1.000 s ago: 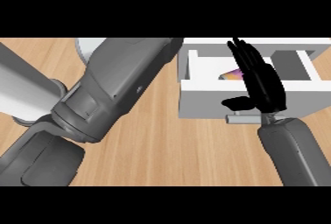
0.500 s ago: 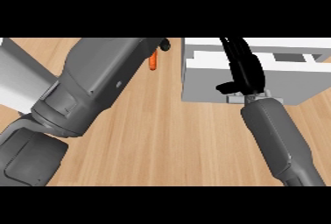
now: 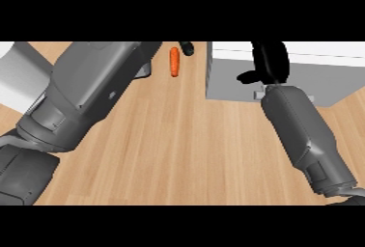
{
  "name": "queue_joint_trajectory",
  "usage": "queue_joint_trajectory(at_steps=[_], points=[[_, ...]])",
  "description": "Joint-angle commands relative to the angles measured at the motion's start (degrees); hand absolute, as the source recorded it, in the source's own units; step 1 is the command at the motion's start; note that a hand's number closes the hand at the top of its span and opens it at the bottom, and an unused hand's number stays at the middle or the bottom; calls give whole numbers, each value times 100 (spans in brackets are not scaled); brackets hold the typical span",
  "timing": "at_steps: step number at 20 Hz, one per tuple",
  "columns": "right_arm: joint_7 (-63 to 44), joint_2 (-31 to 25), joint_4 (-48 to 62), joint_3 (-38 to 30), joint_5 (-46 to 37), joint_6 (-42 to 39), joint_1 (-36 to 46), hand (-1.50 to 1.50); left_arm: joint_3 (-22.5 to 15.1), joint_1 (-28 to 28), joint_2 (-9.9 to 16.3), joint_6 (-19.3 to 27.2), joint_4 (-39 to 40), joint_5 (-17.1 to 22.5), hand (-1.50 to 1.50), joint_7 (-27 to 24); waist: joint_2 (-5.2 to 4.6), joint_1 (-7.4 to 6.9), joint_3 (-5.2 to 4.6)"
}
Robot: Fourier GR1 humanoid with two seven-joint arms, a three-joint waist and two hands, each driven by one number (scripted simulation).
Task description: Pick up the can, place it into the drawer and close the drawer
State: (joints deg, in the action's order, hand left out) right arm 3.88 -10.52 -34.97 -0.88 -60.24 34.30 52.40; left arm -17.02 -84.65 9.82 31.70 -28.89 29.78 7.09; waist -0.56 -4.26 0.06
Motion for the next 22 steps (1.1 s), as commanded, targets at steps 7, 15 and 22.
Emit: queue_joint_trajectory(at_steps=[7, 15, 22], points=[[-146, -2, 1191, -282, -195, 454, 1316, -150, -91, 781, 353, -162, -960, -55, -150, 247, -11, -176, -6], [96, -15, 1503, -648, 139, 249, 1816, -150, -149, 1045, 724, -324, -1543, -98, -150, 472, -36, -318, -1], [814, 132, 1487, -1077, 643, 311, 1752, -150, -132, 1385, 1081, -356, -2099, -83, -150, 822, -44, -264, 2]])
